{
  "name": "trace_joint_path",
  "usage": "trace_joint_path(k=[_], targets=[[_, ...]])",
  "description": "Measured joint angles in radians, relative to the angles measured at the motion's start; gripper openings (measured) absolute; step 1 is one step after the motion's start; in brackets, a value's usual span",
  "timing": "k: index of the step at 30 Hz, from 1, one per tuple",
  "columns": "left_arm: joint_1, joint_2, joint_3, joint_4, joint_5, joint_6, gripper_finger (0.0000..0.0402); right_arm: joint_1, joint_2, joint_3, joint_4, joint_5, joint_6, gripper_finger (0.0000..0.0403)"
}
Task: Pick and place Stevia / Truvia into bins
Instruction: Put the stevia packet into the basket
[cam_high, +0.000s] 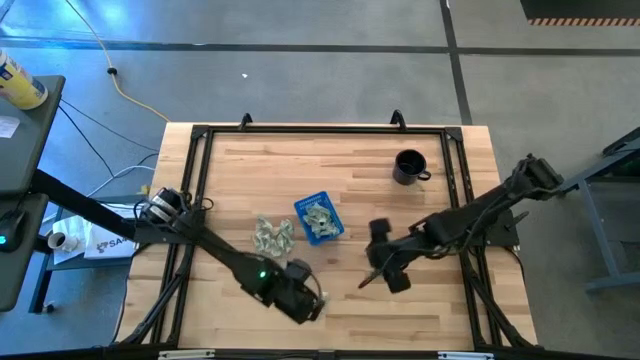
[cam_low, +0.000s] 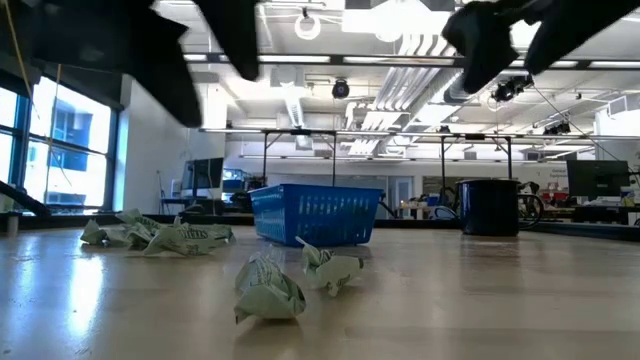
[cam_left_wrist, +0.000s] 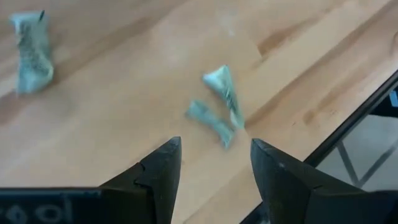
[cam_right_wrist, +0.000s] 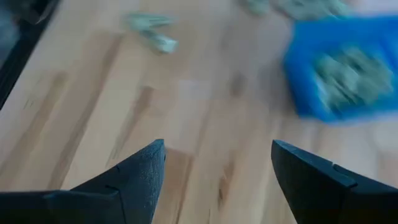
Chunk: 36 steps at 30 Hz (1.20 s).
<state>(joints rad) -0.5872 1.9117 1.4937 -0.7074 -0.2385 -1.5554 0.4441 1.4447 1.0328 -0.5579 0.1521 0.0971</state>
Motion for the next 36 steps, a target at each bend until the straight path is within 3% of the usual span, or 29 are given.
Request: trace_joint_path(k=[4,7,10,13,16,19,25,31,36], targets=[[-0.041,-0.019,0.000,-0.095,-0.022,-0.116,0.0225,-0.008,0.091,0.000,0.149,-0.122,-0.123,0.0281],[-0.074,-0.069,0.001,-0.180,-0.121,-0.209,0.0225,-0.004,0.159,0.000,0.284,-0.186,-0.167,0.0281],[-0.101,-0.120,0.002,-0.340,-0.215,-0.284,0.0225,-0.006,0.227,0.000,0.428,-0.236,-0.209,0.0281],[-0.099,-0.152,0.000,-0.582,-0.229,-0.338,0.0225,-0.008,0.288,0.023,0.516,-0.252,-0.241,0.0281],[-0.067,-0.180,-0.021,-0.683,-0.246,-0.333,0.0225,-0.010,0.363,0.080,0.526,-0.281,-0.285,0.0281],[-0.028,-0.245,-0.128,-0.590,-0.222,-0.262,0.0225,-0.012,0.462,0.145,0.518,-0.341,-0.317,0.0281],[0.035,-0.417,-0.420,-0.330,-0.185,-0.225,0.0225,-0.013,0.606,0.306,0.449,-0.345,-0.337,0.0281],[0.044,-0.591,-0.633,-0.227,-0.162,-0.225,0.0225,-0.021,0.659,0.384,0.273,-0.238,-0.416,0.0281],[0.044,-0.713,-0.748,-0.202,-0.166,-0.224,0.0225,-0.034,0.687,0.384,0.297,-0.236,-0.474,0.0274]])
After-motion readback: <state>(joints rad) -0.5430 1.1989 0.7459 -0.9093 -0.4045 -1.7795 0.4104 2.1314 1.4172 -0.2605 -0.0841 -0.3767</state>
